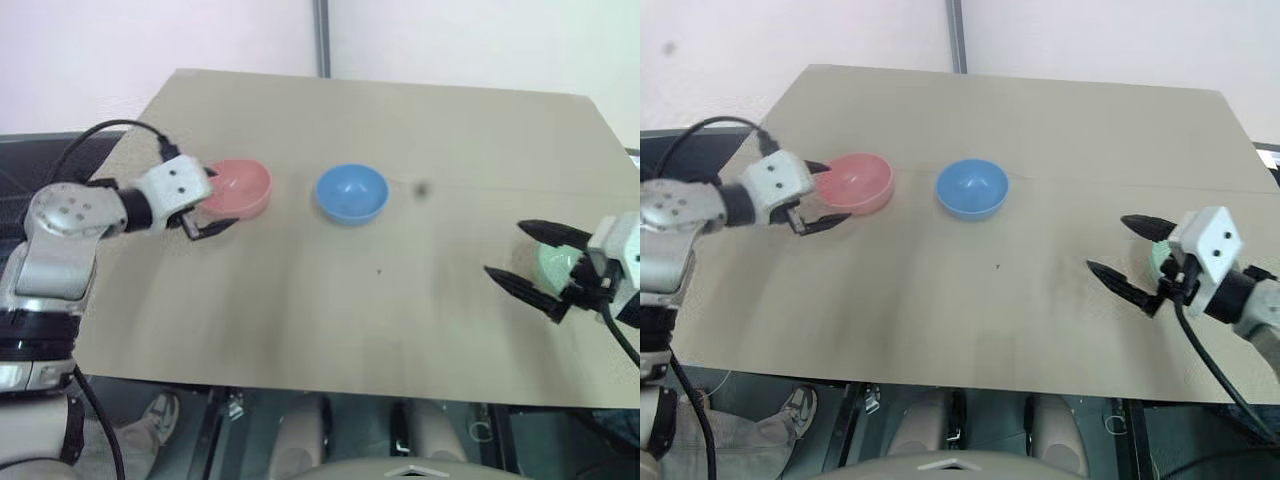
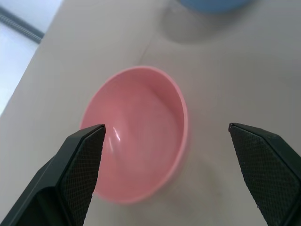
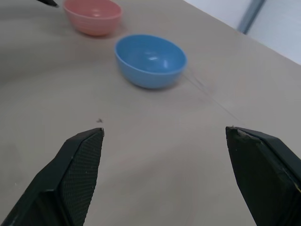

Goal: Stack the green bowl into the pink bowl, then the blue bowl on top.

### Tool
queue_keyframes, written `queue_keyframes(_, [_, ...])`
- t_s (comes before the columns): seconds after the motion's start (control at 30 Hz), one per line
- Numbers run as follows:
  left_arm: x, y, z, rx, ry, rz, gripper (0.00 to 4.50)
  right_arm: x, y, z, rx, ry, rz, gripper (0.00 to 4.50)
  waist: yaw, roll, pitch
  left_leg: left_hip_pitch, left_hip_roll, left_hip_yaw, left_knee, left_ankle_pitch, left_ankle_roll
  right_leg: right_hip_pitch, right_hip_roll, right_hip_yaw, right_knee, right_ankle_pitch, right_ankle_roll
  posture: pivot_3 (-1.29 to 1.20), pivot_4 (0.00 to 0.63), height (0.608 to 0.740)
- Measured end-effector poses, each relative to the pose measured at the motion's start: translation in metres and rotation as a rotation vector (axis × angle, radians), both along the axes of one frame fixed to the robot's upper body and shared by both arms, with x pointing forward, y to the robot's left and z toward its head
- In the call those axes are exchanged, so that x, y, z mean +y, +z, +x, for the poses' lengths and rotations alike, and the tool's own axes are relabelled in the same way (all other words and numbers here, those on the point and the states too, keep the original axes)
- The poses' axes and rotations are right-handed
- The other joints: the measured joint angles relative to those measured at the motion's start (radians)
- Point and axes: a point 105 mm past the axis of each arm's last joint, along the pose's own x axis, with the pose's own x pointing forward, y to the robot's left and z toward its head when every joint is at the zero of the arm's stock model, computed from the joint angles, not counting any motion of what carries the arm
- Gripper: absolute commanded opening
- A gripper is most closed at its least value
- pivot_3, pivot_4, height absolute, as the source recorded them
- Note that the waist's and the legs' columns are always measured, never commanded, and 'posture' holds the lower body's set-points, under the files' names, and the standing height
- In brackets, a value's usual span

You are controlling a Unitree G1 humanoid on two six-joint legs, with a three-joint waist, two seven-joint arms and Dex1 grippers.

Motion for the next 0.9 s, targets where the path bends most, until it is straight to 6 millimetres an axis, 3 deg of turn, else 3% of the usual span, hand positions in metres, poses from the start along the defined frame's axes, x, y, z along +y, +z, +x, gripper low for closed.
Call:
queue_keyframes(0.1, [-0.004,-0.015,0.003,0.061,0.008,0.098,4.44,0.006,-0.003,0.000,0.012,0.032,-0.004,4.50,0.000,-0.002,0.002,-0.002,0.000,0.000,0.000,0.000,0.000,-0.002,0.000,0.000,0.000,0.000,0.000,0.00,0.150,0.740])
queue_keyframes(0.17, [-0.003,-0.018,0.008,0.078,0.034,0.149,3.90,0.009,-0.005,0.001,0.015,0.044,-0.011,4.50,0.000,-0.003,0.002,-0.002,0.000,0.000,0.000,0.000,0.000,-0.001,0.000,0.000,0.000,0.000,0.001,0.00,0.150,0.740])
queue_keyframes(0.3, [-0.002,-0.014,0.022,0.055,0.073,0.184,2.18,0.009,-0.005,0.002,0.003,0.044,-0.021,4.50,0.001,-0.003,0.002,-0.001,0.000,0.000,0.001,0.000,0.000,-0.001,0.000,-0.001,0.001,0.000,0.001,0.00,0.150,0.740])
queue_keyframes(0.43, [-0.008,-0.024,0.029,0.071,0.052,0.190,0.23,0.006,-0.008,0.000,0.009,0.032,-0.024,4.50,0.001,-0.003,0.002,-0.001,0.000,0.000,0.001,0.000,0.000,-0.001,0.000,-0.001,0.002,0.000,0.001,0.00,0.150,0.740])
queue_keyframes(0.63, [-0.011,-0.033,0.028,0.107,0.021,0.188,0.06,0.002,-0.013,-0.004,0.024,0.009,-0.027,4.50,0.000,-0.004,0.003,-0.001,0.000,0.000,0.002,0.000,0.000,-0.001,0.000,-0.001,0.003,0.000,0.001,0.00,0.150,0.740])
queue_keyframes(0.7, [-0.021,-0.032,0.022,0.138,-0.038,0.135,0.06,-0.001,-0.011,-0.005,0.013,-0.003,-0.031,4.50,0.000,-0.004,0.003,-0.001,0.000,-0.001,0.002,0.000,0.000,-0.001,0.000,-0.001,0.003,0.000,0.001,0.00,0.150,0.740])
queue_keyframes(0.77, [-0.033,-0.030,-0.006,0.215,-0.173,0.048,0.06,-0.001,-0.009,-0.007,-0.001,-0.006,-0.031,4.50,-0.005,-0.004,0.004,-0.002,0.003,-0.002,0.002,0.001,-0.001,-0.003,0.000,0.001,0.002,0.000,0.001,0.00,0.150,0.740])
queue_keyframes(0.8, [-0.049,-0.031,-0.038,0.312,-0.340,0.000,0.06,-0.005,-0.010,-0.007,0.004,-0.022,-0.034,4.50,-0.009,-0.004,0.004,-0.002,0.003,-0.002,0.002,0.003,-0.005,-0.003,0.000,0.002,0.002,0.000,0.001,0.00,0.150,0.740])
queue_keyframes(0.87, [-0.070,-0.022,-0.074,0.394,-0.569,-0.024,0.06,-0.007,-0.009,-0.006,-0.004,-0.040,-0.033,4.50,-0.007,-0.004,0.004,-0.001,0.002,-0.002,0.002,0.003,-0.005,-0.003,0.000,0.002,0.003,0.000,0.001,0.00,0.150,0.740])
queue_keyframes(0.9, [-0.072,-0.020,-0.078,0.396,-0.595,-0.021,0.06,-0.007,-0.008,-0.006,-0.006,-0.042,-0.033,4.50,-0.004,-0.004,0.004,-0.001,0.002,-0.003,0.002,0.003,-0.005,-0.002,0.000,0.001,0.003,0.000,0.001,0.00,0.150,0.740])
